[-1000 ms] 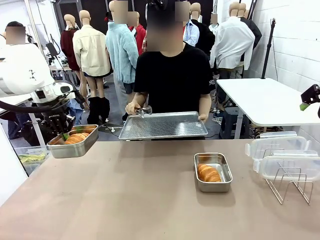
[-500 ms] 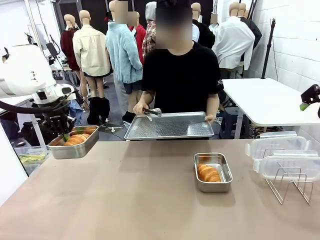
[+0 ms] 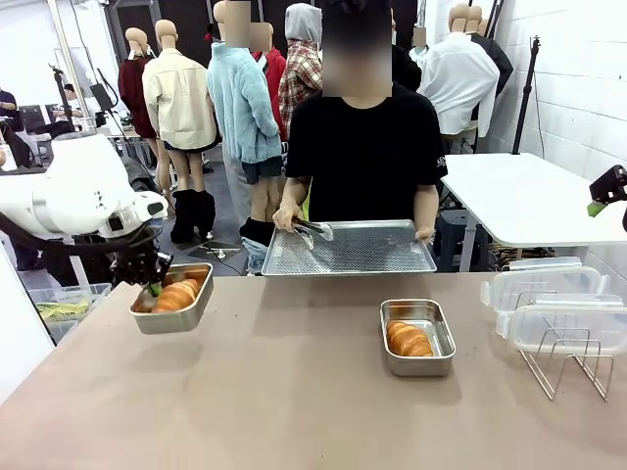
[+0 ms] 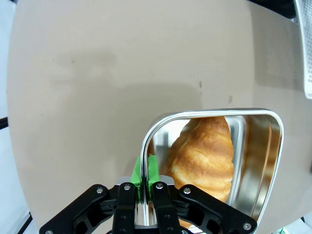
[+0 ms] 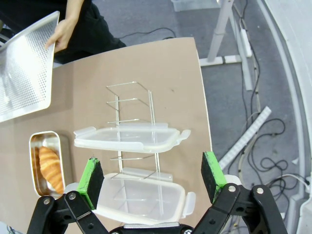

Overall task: Place the bread in airtight containers.
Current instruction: Once an object is inside an Airtight Container , place the container in the center of the table.

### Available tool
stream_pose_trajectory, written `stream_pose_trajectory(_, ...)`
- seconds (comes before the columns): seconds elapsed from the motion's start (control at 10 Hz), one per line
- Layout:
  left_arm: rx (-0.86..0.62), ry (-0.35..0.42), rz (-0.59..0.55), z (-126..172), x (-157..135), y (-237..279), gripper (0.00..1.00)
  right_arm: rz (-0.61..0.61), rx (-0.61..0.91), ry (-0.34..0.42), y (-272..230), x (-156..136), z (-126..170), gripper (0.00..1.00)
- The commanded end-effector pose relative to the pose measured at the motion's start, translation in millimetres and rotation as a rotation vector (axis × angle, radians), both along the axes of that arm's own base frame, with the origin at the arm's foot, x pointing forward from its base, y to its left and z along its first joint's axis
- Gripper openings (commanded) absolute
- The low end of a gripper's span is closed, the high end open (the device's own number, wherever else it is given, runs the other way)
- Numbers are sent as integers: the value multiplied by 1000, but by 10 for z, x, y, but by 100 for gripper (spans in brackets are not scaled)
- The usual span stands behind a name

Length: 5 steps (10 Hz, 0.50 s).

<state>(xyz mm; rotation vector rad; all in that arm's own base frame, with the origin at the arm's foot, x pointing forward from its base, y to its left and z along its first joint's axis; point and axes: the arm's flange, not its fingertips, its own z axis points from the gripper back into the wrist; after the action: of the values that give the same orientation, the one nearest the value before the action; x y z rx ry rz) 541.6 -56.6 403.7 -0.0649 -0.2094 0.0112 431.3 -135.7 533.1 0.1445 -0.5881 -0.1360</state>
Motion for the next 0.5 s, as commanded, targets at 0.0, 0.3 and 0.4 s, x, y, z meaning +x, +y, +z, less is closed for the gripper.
stream_pose_trajectory(0.0,-8,-29,53,-126,-178,39,0,-18,-1,-1,18,15,0,100)
stream_pose_trajectory(0.3,10,-20,4,-384,-275,-16,0,-18,-1,-1,18,15,0,100)
stream_pose_trajectory(0.4,35,-6,9,-515,-238,-55,0,-18,-1,-1,18,15,0,100)
